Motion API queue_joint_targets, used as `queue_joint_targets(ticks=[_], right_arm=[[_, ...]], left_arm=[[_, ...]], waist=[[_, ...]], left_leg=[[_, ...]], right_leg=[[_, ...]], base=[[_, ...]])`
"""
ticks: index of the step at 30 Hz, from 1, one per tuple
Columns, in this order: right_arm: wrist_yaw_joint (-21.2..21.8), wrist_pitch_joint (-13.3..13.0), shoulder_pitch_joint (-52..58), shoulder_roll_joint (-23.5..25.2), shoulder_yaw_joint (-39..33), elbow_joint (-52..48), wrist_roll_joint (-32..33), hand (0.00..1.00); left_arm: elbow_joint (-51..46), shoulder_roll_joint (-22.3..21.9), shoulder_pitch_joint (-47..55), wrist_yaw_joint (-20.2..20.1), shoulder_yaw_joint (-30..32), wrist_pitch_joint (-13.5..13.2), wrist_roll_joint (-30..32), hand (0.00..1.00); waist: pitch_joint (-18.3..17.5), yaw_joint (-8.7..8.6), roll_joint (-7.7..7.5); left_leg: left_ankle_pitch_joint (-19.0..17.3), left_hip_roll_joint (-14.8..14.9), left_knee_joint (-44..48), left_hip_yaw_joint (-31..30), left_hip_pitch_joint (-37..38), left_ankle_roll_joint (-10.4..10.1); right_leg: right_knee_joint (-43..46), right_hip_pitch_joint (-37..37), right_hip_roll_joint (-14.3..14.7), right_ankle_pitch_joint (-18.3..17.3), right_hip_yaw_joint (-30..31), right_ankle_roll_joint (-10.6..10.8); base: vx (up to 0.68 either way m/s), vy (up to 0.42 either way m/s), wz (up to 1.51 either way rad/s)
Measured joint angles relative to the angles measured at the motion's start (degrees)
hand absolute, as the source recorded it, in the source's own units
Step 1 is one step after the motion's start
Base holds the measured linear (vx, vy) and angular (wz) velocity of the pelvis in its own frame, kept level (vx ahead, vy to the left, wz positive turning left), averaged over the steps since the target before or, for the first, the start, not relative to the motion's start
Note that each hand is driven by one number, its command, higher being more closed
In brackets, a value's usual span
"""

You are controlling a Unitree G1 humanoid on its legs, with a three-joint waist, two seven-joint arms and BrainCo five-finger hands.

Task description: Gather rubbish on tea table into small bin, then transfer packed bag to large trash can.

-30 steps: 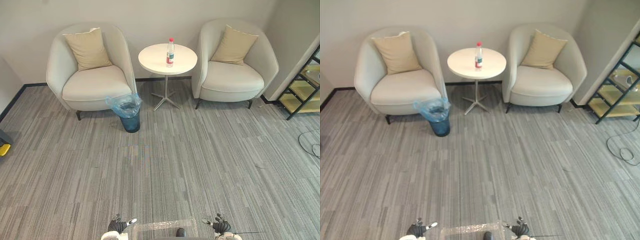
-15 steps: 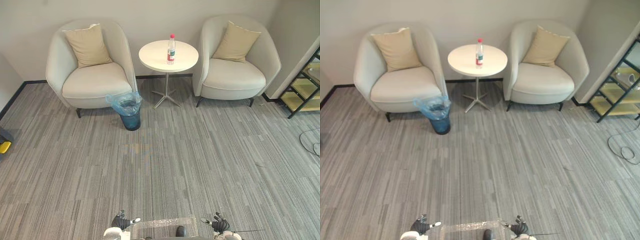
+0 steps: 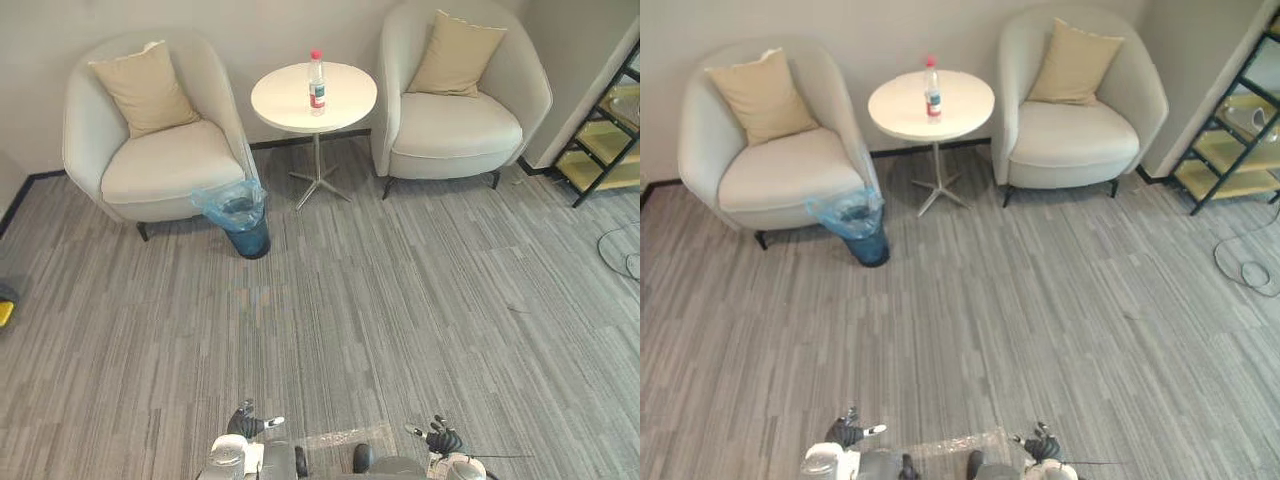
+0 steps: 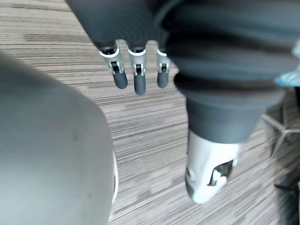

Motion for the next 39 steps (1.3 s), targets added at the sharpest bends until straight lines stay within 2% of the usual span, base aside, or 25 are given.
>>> queue_joint_targets(ticks=[2, 3, 4, 5, 6, 9, 11, 12, 15, 18, 19, 21, 22, 23, 24, 26, 29, 30, 31, 32, 34, 36, 37, 38, 39], right_arm=[[0.0, 0.03, -0.09, 0.05, 0.1, -0.38, 0.0, 0.0], [-0.02, 0.02, -0.35, -0.07, 0.12, -0.44, -0.01, 0.0], [-0.02, 0.01, -0.46, -0.23, 0.18, -0.44, -0.02, 0.0], [-0.02, 0.02, -0.54, -0.4, 0.27, -0.3, -0.06, 0.0], [-0.03, 0.04, -0.26, 0.38, 0.55, -0.16, -0.1, 0.0], [0.24, -0.04, 0.48, 1.05, 0.85, -0.81, -0.31, 0.0], [0.38, 0.0, 0.39, 0.82, 1.11, -0.86, -2.02, 0.0], [0.56, -0.05, 0.35, 0.75, 1.11, -0.96, -2.53, 0.0], [0.8, 0.03, 0.51, 0.31, 1.55, -2.31, -4.28, 0.0], [1.23, 0.03, -0.43, -0.28, 1.8, -2.37, -4.67, 0.0], [1.23, 0.0, -0.89, -0.26, 1.8, -2.38, -4.66, 0.0], [1.23, -0.02, -0.74, -0.04, 1.86, -2.26, -4.64, 0.0], [1.28, -0.01, -0.3, 0.25, 2.08, -2.06, -4.59, 0.0], [1.32, -0.02, 0.08, 0.54, 2.39, -2.0, -4.53, 0.0], [1.35, 0.05, -1.17, -0.13, 2.4, -1.74, -4.62, 0.0], [1.38, 0.08, -1.38, -0.96, 2.12, -1.6, -4.64, 0.0], [1.27, 0.18, -1.21, -0.94, 1.11, 0.21, -3.35, 0.0], [1.25, 0.26, -0.82, -0.94, 1.32, 0.39, -2.36, 0.0], [1.16, 0.26, -0.79, -0.94, 1.32, 0.33, -2.2, 0.0], [1.12, 0.25, -0.85, -0.87, 1.32, 0.2, -2.12, 0.0], [1.07, 0.22, -0.81, -0.67, 1.3, -0.27, -1.75, 0.0], [0.99, 0.23, -0.55, -0.79, 1.24, -0.28, -1.74, 0.0], [0.99, 0.22, -0.41, -1.35, 1.31, -0.43, -1.75, 0.0], [0.79, 0.34, -0.44, -1.45, 1.45, -0.3, -1.78, 0.0], [0.69, 0.36, -0.51, -0.83, 1.94, -0.51, -1.79, 0.0]], left_arm=[[-0.69, -0.13, 0.4, 0.1, 0.04, -0.07, -0.05, 0.0], [-0.96, -0.35, 0.59, 0.13, 0.01, -0.06, -0.34, 0.0], [-1.27, -0.63, 0.76, 0.18, 0.08, -0.07, -0.68, 0.0], [-1.57, -0.88, 0.83, 0.23, 0.05, -0.08, -1.01, 0.0], [-1.53, -0.26, 0.9, 0.08, 0.09, -0.07, -1.03, 0.0], [-1.41, 0.27, 0.97, 0.07, 0.14, 0.05, -0.97, 0.0], [-0.73, 0.42, 0.96, -0.06, -0.43, 0.13, -0.54, 0.0], [-0.34, 0.55, 0.72, -0.12, -0.98, 0.17, -0.44, 0.0], [-0.25, 0.14, 0.78, -0.21, -1.22, 0.36, -0.43, 0.0], [0.87, -1.1, -0.18, -0.23, -1.69, 0.44, -0.44, 0.0], [0.85, -1.2, -0.24, -0.27, -2.5, 0.46, -0.44, 0.0], [0.79, -0.96, -0.16, -0.39, -3.41, 0.44, -0.42, 0.0], [0.76, -0.62, -0.13, -0.38, -3.53, 0.39, -0.43, 0.0], [1.24, 0.14, -0.2, -0.37, -3.62, 0.38, -0.43, 0.0], [1.57, -0.92, -0.78, -0.23, -3.16, 0.34, -0.48, 0.0], [1.88, -2.37, -0.91, -0.24, -2.86, 0.09, -0.47, 0.0], [2.13, -3.6, -1.21, -0.25, -1.79, 0.21, -0.54, 0.0], [1.4, -4.18, -1.4, -0.23, -1.01, 0.11, -0.58, 0.0], [0.64, -4.86, -1.36, -0.22, 0.13, 0.04, -0.6, 0.0], [0.41, -5.07, -1.4, -0.21, 0.22, -0.01, -0.6, 0.0], [-0.98, -5.45, -1.42, -0.2, 0.18, -0.09, -0.65, 0.0], [-1.58, -5.49, -1.31, -0.14, -0.39, -0.12, -0.83, 0.0], [-1.48, -5.47, -1.24, -0.16, -1.25, -0.1, -1.09, 0.0], [-1.49, -4.88, -1.34, -0.13, -2.13, -0.05, -1.13, 0.0], [-1.46, -4.35, -1.25, -0.13, -2.14, -0.06, -1.11, 0.0]], waist=[[-0.09, 0.15, 0.22], [-0.21, 0.79, 0.74], [-0.37, 1.39, 1.34], [-0.62, 2.24, 1.7], [-1.34, 2.71, 0.1], [-2.09, 2.62, -1.44], [-2.18, 2.37, -1.83], [-1.98, 2.18, -1.91], [-1.47, 1.85, -1.41], [-1.18, 0.96, -0.78], [-0.94, 0.56, -0.54], [-1.1, -0.33, -1.07], [-1.19, -0.36, -2.07], [-1.14, -0.41, -3.88], [-0.62, -0.05, -1.29], [-1.23, -0.48, 0.62], [-1.16, -0.51, 1.19], [-0.69, -0.17, 0.65], [-0.36, 0.37, 1.13], [-0.02, 0.5, 1.12], [-0.01, 1.23, 1.05], [-0.09, 1.66, 1.27], [-0.58, 2.03, 2.59], [-0.73, 3.08, 2.59], [-1.27, 3.07, 2.02]], left_leg=[[3.53, -1.12, -10.47, -0.36, -0.68, 0.13], [8.3, -1.3, -19.11, -1.59, -0.87, -1.16], [10.12, -1.08, -21.8, -2.28, -1.04, -1.78], [14.47, -0.57, -21.18, -3.2, -1.63, -0.41], [13.67, -2.27, -19.88, -2.61, -1.15, 2.52], [10.83, -4.12, -19.64, -0.44, 1.97, 5.07], [8.81, -5.54, -21.04, 0.08, 7.02, 6.95], [7.75, -5.95, -21.67, -0.28, 9.32, 7.09], [4.38, -6.44, -23.53, -1.79, 17.4, 6.84], [3.98, -4.33, -25.43, -3.61, 21.14, 6.98], [3.97, -3.17, -25.54, -4.01, 21.87, 6.97], [3.46, -2.47, -25.54, -5.24, 23.16, 6.11], [2.49, -3.08, -25.51, -5.86, 24.41, 4.52], [0.67, -4.42, -25.45, -7.42, 26.07, 2.58], [-0.34, -2.49, -25.15, -7.97, 26.92, 2.18], [-0.32, -1.03, -22.51, -8.47, 26.14, 2.08], [-0.11, 1.53, -0.89, -11.73, 17.79, -0.55], [2.12, 3.07, 10.58, -11.64, 13.2, -5.1], [1.53, 4.9, 17.75, -10.19, 9.83, -5.47], [0.64, 5.88, 20.08, -8.21, 7.74, -4.11], [-1.58, 6.58, 16.81, -1.89, 3.0, -1.27], [-0.8, 4.15, 1.86, -0.33, 1.7, -0.72], [3.86, 2.97, -11.65, -1.13, 2.17, -0.97], [7.78, 2.35, -13.65, -1.42, 3.15, 0.31], [7.76, 1.3, -14.69, -1.19, 3.56, 0.33]], right_leg=[[-0.98, 1.12, -0.44, -0.7, 0.74, 0.62], [-2.06, 1.99, -0.23, -1.08, 1.67, 0.98], [-2.31, 2.06, 0.29, -1.63, 2.46, 1.4], [-1.75, 2.29, 0.61, -3.02, 3.79, 2.25], [0.28, 2.88, -1.07, -4.57, 4.9, 3.2], [15.48, -2.51, -2.57, -5.79, 8.07, 5.29], [34.73, -8.96, -2.89, -2.29, 9.91, 12.76], [40.6, -10.84, -3.09, -1.06, 9.7, 13.9], [51.17, -16.06, -6.59, -3.54, 0.93, 10.1], [41.3, -20.76, -7.56, -6.19, -6.96, 7.22], [34.18, -21.96, -6.73, -5.41, -7.65, 6.82], [16.99, -21.59, -4.51, 2.29, -5.09, 6.46], [9.94, -21.06, -3.98, 10.14, -2.45, 6.32], [9.45, -21.03, -4.24, 12.94, -0.6, 4.54], [11.92, -21.25, -2.77, 12.38, -1.43, 4.05], [11.27, -20.32, -1.51, 9.27, -2.04, 3.66], [8.6, -14.53, -0.43, 5.91, -4.82, 2.52], [7.13, -11.42, 0.23, 5.15, -5.65, 1.93], [5.95, -8.73, 0.71, 4.43, -6.27, 1.44], [4.91, -6.76, 0.8, 4.18, -6.61, 1.36], [2.08, -3.25, 0.14, 3.79, -6.76, 1.76], [0.27, -1.67, -0.55, 3.27, -6.81, 2.69], [-1.17, -0.65, 0.26, 3.08, -6.53, 3.28], [-2.5, 0.71, 0.31, 3.01, -5.02, 3.78], [-3.75, 1.48, -0.18, 3.33, -4.14, 4.48]], base=[[0.3, 0.144, -0.2], [0.33, 0.189, -0.34], [0.42, 0.273, -0.56], [0.42, 0.258, -0.57], [0.45, 0.23, -0.44], [0.43, 0.173, -0.24], [0.47, 0.184, -0.03], [0.43, 0.134, 0.12], [0.44, 0.055, 0.18], [0.42, -0.056, 0.39], [0.39, -0.128, 0.43], [0.4, -0.169, 0.45], [0.44, -0.243, 0.38], [0.43, -0.246, 0.1], [0.37, -0.231, 0.07], [0.36, -0.227, 0.03], [0.26, -0.209, 0.36], [0.25, -0.174, 0.34], [0.26, -0.12, 0.27], [0.26, -0.1, 0.13], [0.26, -0.03, 0.01], [0.22, 0.063, -0.07], [0.29, 0.142, -0.28], [0.36, 0.156, -0.24], [0.41, 0.137, -0.1]])
